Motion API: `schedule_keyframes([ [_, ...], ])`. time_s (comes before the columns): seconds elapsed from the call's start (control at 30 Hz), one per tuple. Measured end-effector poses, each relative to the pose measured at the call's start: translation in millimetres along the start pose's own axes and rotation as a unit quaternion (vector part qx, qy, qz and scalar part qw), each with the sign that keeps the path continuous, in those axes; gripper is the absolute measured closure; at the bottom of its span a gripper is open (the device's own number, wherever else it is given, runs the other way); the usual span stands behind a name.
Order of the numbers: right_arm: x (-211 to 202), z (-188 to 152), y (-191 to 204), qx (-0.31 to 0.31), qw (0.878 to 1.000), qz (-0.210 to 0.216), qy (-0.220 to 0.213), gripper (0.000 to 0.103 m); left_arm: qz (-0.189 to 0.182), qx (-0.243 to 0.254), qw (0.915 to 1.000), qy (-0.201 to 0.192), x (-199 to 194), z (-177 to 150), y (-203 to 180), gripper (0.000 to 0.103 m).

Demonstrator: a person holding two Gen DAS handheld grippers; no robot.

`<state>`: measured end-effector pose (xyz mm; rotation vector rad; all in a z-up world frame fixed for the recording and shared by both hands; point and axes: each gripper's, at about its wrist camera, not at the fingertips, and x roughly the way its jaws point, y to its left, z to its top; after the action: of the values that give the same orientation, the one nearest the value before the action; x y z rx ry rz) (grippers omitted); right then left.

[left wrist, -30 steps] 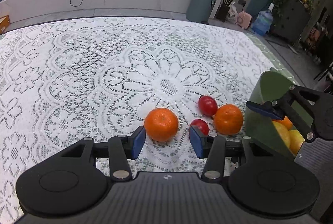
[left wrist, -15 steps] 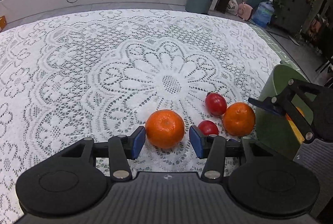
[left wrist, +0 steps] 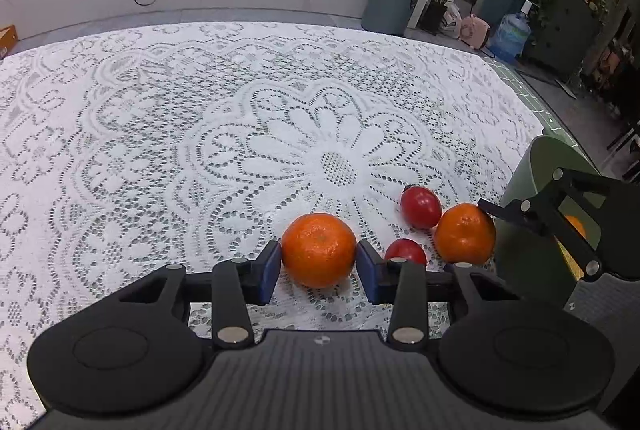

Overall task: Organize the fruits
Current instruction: 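Grasp an orange with the left tool while the right tool grasps another orange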

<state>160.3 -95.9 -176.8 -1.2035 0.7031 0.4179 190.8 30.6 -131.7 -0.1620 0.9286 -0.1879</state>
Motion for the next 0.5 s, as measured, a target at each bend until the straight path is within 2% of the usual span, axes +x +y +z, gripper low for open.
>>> schedule_keyframes([
  [0.33,-34.1,3.1,-1.9,0.031,0.999,-0.011,-0.042,0.063,-0.008,-0.03,0.999,-0.032,-37.3,-2.2,-0.8,0.057],
  [0.5,-59.6,0.2,-5.9,0.076,0.995,-0.012,-0.067,0.063,-0.013,-0.024,0.9986,-0.045,-57.4,-1.8,-8.9,0.057],
])
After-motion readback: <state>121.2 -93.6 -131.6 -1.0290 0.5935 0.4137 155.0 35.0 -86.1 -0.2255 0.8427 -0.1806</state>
